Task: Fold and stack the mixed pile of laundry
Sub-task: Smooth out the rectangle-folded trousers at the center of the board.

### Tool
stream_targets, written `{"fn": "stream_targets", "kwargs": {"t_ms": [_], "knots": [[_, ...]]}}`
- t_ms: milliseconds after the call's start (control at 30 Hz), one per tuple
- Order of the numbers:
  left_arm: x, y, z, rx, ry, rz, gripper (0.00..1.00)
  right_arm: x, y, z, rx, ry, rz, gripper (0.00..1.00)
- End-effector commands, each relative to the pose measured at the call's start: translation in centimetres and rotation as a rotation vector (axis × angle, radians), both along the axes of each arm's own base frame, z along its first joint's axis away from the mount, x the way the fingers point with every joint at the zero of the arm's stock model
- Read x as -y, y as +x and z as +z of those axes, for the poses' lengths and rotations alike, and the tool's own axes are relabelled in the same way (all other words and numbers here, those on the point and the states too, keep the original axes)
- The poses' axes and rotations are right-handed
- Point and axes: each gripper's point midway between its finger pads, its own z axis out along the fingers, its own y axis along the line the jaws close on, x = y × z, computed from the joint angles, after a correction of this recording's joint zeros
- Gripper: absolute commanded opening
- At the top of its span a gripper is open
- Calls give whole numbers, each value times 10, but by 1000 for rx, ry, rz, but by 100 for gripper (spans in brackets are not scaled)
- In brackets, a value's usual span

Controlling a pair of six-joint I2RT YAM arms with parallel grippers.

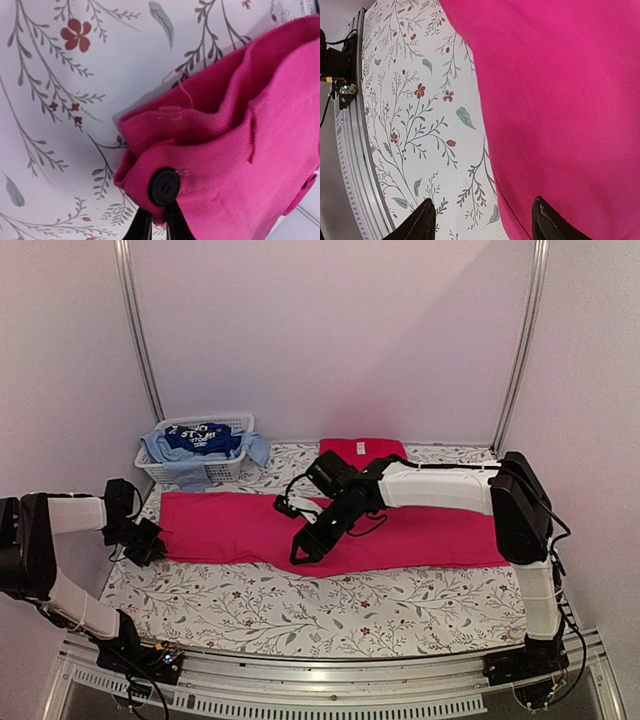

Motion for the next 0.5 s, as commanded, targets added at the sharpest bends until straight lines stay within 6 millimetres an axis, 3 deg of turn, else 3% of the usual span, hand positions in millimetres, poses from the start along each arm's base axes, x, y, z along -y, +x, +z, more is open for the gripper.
{"fn": "stream_targets", "kwargs": {"t_ms": [0, 133, 233, 333, 467], "knots": [[-13, 22, 34, 39, 85, -9, 0, -5, 2, -24, 47, -81, 9, 68], [-25, 29, 74, 46, 169, -33, 0, 5, 4, -56, 44, -172, -15, 73], [-26, 32, 85, 32, 185, -65, 0, 18, 13, -77, 80, -259, -54, 66], [-27, 34, 90, 12, 193, -95, 0, 29, 26, -78, 115, -300, -96, 41], [-38, 35, 109, -7, 271, -120, 0, 44, 38, -53, 94, -274, -140, 3]]}}
